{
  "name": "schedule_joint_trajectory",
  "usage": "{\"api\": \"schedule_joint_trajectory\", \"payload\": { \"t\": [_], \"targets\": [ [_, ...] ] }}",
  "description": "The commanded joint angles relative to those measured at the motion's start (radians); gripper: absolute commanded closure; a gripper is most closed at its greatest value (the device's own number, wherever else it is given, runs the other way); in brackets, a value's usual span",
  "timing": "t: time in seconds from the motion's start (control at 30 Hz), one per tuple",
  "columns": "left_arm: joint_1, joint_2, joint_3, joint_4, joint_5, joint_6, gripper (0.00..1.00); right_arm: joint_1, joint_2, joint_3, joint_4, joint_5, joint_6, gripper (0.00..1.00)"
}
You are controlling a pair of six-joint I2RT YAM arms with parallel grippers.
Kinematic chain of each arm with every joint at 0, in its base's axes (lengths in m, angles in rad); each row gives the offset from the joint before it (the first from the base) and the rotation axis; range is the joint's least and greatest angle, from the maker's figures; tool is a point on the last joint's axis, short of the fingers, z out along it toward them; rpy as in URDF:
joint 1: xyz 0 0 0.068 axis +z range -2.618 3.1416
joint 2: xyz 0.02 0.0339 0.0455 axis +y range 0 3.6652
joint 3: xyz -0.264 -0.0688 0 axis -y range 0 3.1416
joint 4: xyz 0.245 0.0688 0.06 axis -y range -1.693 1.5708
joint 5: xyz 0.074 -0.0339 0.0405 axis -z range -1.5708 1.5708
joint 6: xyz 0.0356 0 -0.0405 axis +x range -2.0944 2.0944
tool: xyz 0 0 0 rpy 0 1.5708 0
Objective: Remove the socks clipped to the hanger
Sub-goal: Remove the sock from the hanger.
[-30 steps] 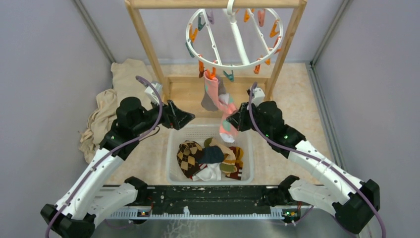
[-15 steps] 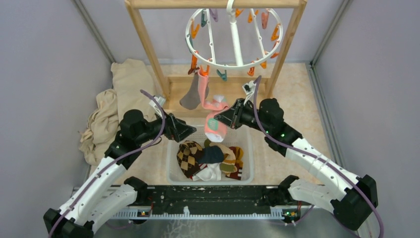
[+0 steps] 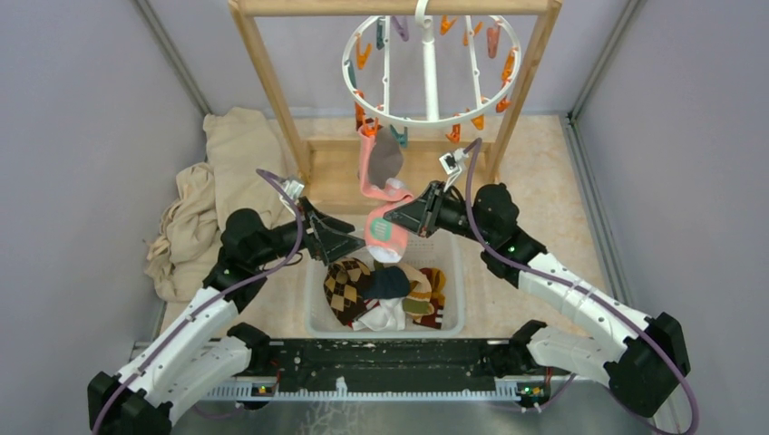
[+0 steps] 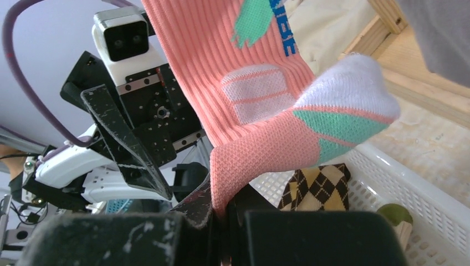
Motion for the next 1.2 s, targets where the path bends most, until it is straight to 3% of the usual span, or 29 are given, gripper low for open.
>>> {"api": "schedule_joint_trajectory", "payload": {
  "t": [0.0,0.6,0.7,1.17],
  "targets": [
    [-0.005,0.02,-0.023,0.128,0.035,-0.035,0.01,0.026,0.01,-0.001,0.126,-0.03,0.029,1.0],
    [-0.035,0.059,-0.048,0.23,0.051,-0.083,0.02,0.084,0.045,-0.033,0.248,0.017,0.072,1.0],
    [-0.037,0.06,-0.053,0.25,0.057,-0.096,0.1,0.088,0.047,-0.042,0.28,0.018,0.088,1.0],
    [-0.041,0.073,-0.051,0.288,0.099,-0.124,0.69,0.109,0.053,-0.056,0.311,0.026,0.106,1.0]
  ]
}}
